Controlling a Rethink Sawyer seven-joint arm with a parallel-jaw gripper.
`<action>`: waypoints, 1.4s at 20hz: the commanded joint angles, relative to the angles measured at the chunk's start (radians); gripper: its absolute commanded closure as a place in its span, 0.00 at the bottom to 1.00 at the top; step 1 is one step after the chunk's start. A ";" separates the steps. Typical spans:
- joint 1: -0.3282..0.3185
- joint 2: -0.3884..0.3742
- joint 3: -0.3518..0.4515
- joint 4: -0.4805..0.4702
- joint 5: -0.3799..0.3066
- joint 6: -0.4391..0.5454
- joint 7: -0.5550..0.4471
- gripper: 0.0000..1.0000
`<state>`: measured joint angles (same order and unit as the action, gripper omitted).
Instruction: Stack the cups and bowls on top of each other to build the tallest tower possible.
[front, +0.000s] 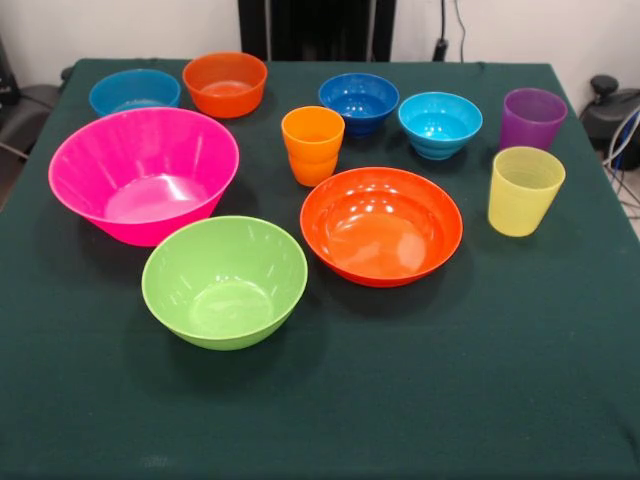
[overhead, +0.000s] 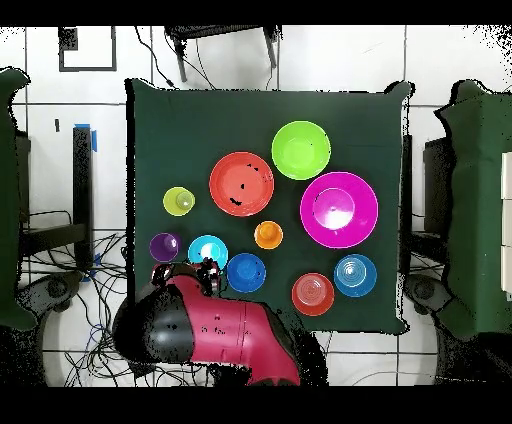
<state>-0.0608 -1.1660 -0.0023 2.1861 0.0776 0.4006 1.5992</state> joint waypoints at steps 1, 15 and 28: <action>-0.022 0.183 0.068 0.076 -0.008 -0.151 0.176 0.00; -0.025 0.493 0.036 -0.037 -0.068 -0.412 0.157 0.00; -0.097 0.620 0.087 -0.121 -0.053 -0.505 0.164 0.00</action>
<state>-0.0983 -0.6052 0.0033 2.1563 0.0489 -0.0906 1.6068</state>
